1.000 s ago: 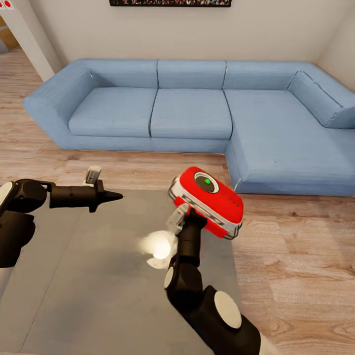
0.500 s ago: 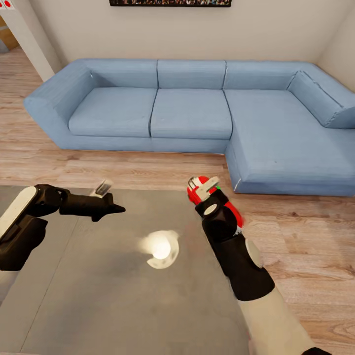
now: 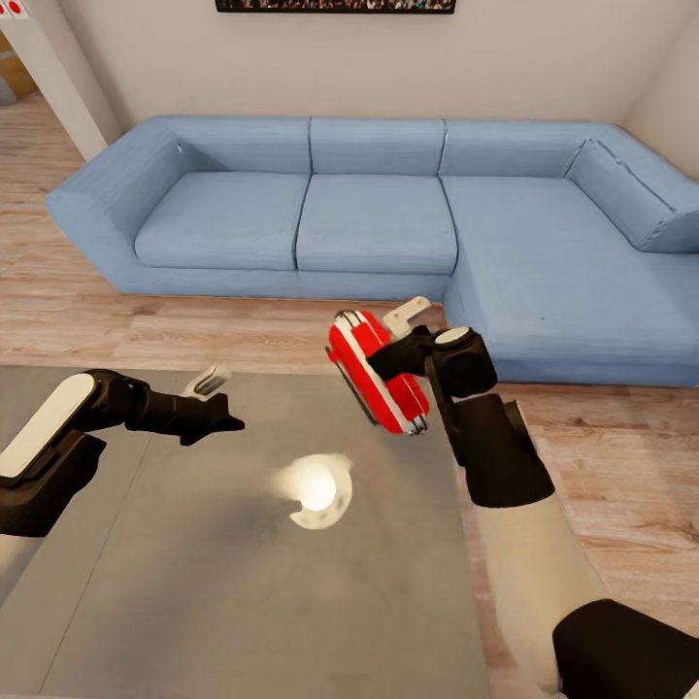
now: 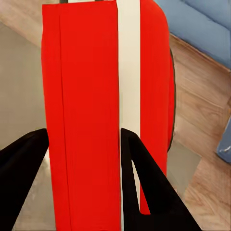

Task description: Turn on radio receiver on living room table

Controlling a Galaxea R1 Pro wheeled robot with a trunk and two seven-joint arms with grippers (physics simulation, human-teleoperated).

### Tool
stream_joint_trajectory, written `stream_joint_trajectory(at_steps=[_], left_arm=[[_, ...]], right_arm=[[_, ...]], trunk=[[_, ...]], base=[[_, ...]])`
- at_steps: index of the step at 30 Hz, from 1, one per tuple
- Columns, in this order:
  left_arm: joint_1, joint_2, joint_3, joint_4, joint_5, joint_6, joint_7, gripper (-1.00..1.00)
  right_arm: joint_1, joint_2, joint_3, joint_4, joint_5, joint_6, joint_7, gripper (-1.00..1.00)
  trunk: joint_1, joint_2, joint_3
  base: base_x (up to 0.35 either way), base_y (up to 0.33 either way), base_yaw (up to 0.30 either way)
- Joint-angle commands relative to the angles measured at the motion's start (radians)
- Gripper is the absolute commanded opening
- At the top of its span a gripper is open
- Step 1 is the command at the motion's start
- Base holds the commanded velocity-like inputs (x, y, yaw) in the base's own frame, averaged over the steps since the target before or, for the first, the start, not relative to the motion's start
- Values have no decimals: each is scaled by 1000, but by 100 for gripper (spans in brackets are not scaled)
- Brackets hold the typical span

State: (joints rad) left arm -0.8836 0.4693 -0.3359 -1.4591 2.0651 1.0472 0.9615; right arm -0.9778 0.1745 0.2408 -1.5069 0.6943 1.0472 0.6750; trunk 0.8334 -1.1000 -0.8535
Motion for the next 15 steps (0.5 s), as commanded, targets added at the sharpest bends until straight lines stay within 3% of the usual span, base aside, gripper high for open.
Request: stream_joint_trajectory(at_steps=[1, 3, 5, 6, 10, 15], left_arm=[[0, 0, 0, 0, 0, 0, 0, -100], [0, 0, 0, -1, 0, 0, -1, -100], [0, 0, 0, -1, 0, 0, 0, -100], [0, 0, -1, -1, 0, 0, 0, -100], [0, -3, -1, -1, 0, 0, 0, -100], [0, -4, -2, -2, 0, 0, -1, -100]], right_arm=[[-2, 0, -2, 5, -8, 0, 0, -100], [-10, 0, -7, 50, -54, 0, 1, -100], [-14, 0, -9, 106, -74, 0, 1, -100], [-17, 0, -11, 181, -87, 0, 4, -100], [-18, 0, -11, 263, -95, 0, 41, -100], [-18, 0, -9, 277, -93, 0, 68, -100]], trunk=[[0, 0, 0], [0, 0, 0], [0, 0, 0], [0, 0, 0], [0, 0, 0], [0, 0, 0]], base=[[0, 0, 0], [0, 0, 0], [0, 0, 0], [0, 0, 0], [0, 0, 0], [0, 0, 0]])
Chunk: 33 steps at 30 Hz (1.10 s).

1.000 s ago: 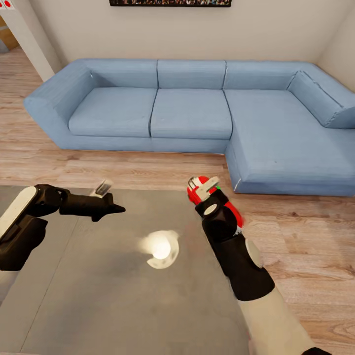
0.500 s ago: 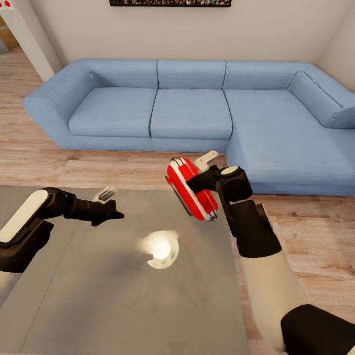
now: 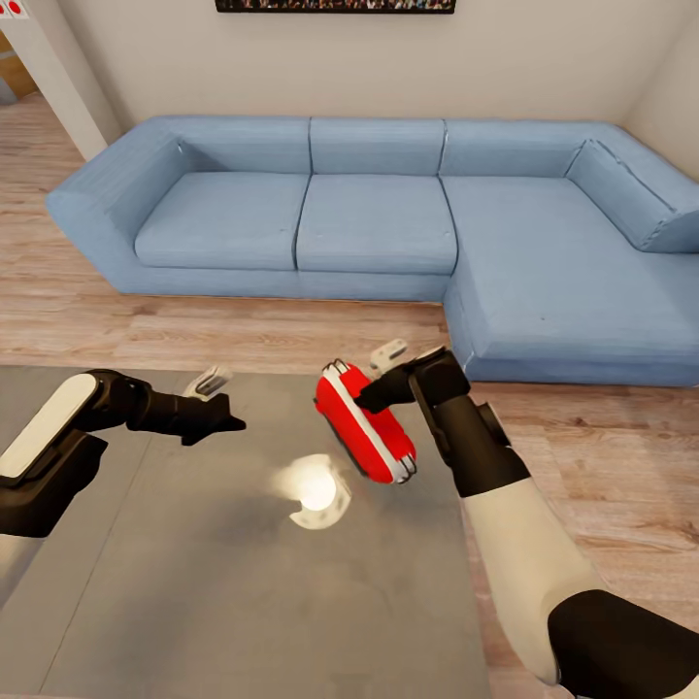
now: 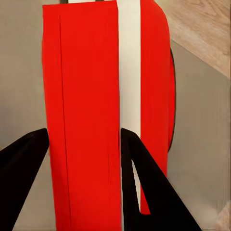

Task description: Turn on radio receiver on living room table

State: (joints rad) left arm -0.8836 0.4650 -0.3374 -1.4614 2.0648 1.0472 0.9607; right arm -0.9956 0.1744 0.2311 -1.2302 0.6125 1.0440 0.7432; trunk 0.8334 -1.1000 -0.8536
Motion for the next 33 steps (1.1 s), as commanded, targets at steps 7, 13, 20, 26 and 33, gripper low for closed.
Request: stream_joint_trajectory(at_steps=[7, 13, 20, 26, 33], left_arm=[[0, -4, 0, 1, 0, 0, 1, -100], [0, -5, 0, 2, 0, 0, 1, -100], [0, 2, 5, -14, 2, -2, 1, -100], [0, 1, 7, 7, 0, -1, 0, -100], [0, 2, 9, 12, 1, -1, -2, -100]], right_arm=[[0, 0, 1, -1, -10, 3, 4, -100], [0, 0, -1, -1, -11, 3, 4, -100], [3, -2, 7, -33, -7, 3, 10, -100], [9, -2, 10, -40, -1, 3, 10, -100], [10, -5, 32, -16, 0, 3, 10, -100]], trunk=[[0, 0, 0], [0, 0, 0], [0, 0, 0], [0, 0, 0], [0, 0, 0]], base=[[0, 0, 0], [0, 0, 0], [0, 0, 0], [0, 0, 0], [0, 0, 0]])
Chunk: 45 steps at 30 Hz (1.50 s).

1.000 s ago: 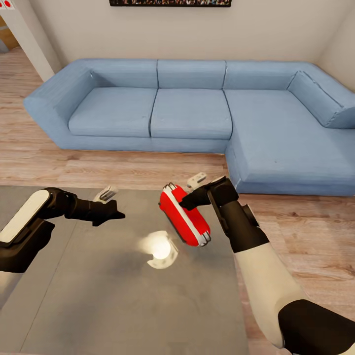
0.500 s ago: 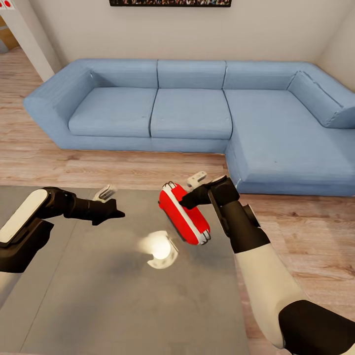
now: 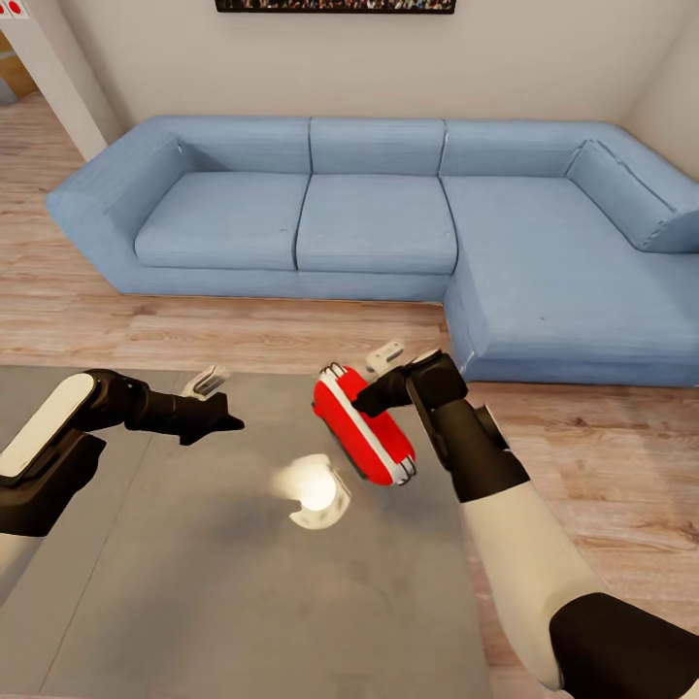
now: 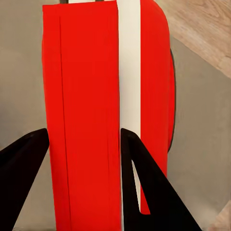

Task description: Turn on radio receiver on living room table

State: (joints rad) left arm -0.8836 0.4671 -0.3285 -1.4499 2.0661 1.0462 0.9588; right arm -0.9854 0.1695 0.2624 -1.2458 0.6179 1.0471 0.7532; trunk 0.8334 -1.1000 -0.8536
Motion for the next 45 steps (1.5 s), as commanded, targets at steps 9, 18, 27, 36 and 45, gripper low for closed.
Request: stream_joint_trajectory(at_steps=[9, 18, 27, 36, 45], left_arm=[[0, 1, 0, 0, 1, 0, 0, -100], [0, 1, 0, 0, 0, 0, 0, -100], [0, 1, 0, 0, 1, 0, 1, -100], [0, 2, 1, 0, 0, 0, 1, -100], [0, 2, 3, 0, 0, 0, 1, -100]], right_arm=[[1, 1, 36, 131, -10, 0, 1, -100], [1, 2, 37, 174, -17, 0, 1, -100], [1, 2, 37, 191, -18, 0, 2, -100], [2, 4, 36, 192, -17, 0, 3, -100], [2, 4, 35, 190, -18, 0, 5, -100]], trunk=[[0, 0, 0], [0, 0, 0], [0, 0, 0], [0, 0, 0], [0, 0, 0]], base=[[0, 0, 0], [0, 0, 0], [0, 0, 0], [0, 0, 0], [0, 0, 0]])
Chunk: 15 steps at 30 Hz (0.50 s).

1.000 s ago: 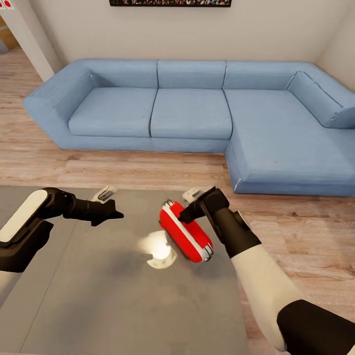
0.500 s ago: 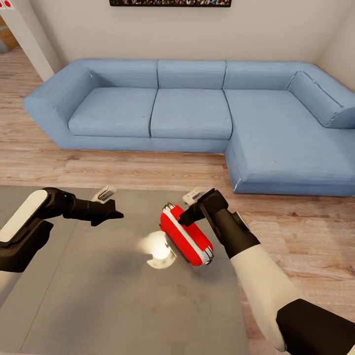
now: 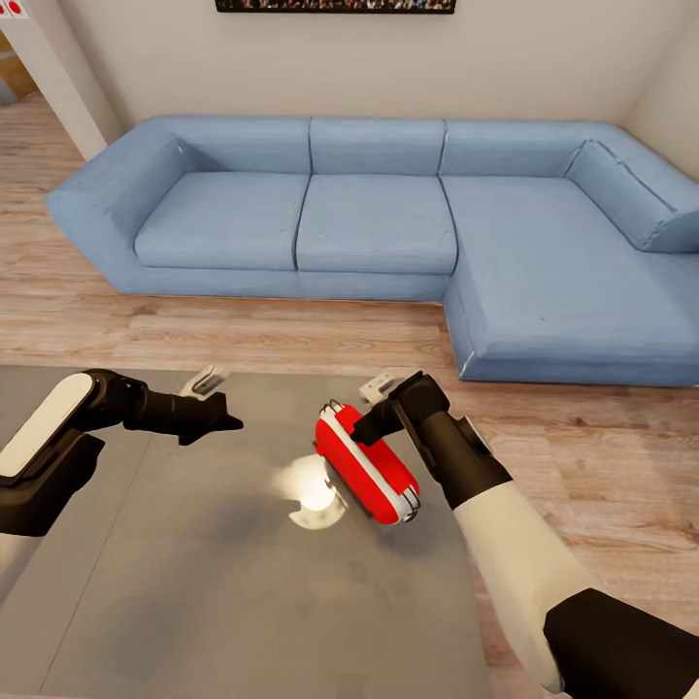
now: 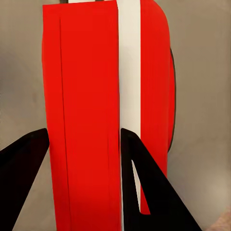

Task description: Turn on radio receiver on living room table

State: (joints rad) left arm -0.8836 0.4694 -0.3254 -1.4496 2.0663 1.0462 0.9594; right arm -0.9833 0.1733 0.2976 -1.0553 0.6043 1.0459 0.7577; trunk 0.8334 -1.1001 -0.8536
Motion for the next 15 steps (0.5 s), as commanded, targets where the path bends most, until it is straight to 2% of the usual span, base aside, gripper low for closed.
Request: stream_joint_trajectory(at_steps=[1, 15], left_arm=[[0, 0, 0, 0, 0, 0, 0, -100], [0, 1, 1, 0, 5, 0, 1, -100]], right_arm=[[0, 0, 0, 0, -4, 1, 0, -100], [0, 0, 1, -7, -3, 1, 0, -100]], trunk=[[0, 0, 0], [0, 0, 0]], base=[[0, 0, 0], [0, 0, 0]])
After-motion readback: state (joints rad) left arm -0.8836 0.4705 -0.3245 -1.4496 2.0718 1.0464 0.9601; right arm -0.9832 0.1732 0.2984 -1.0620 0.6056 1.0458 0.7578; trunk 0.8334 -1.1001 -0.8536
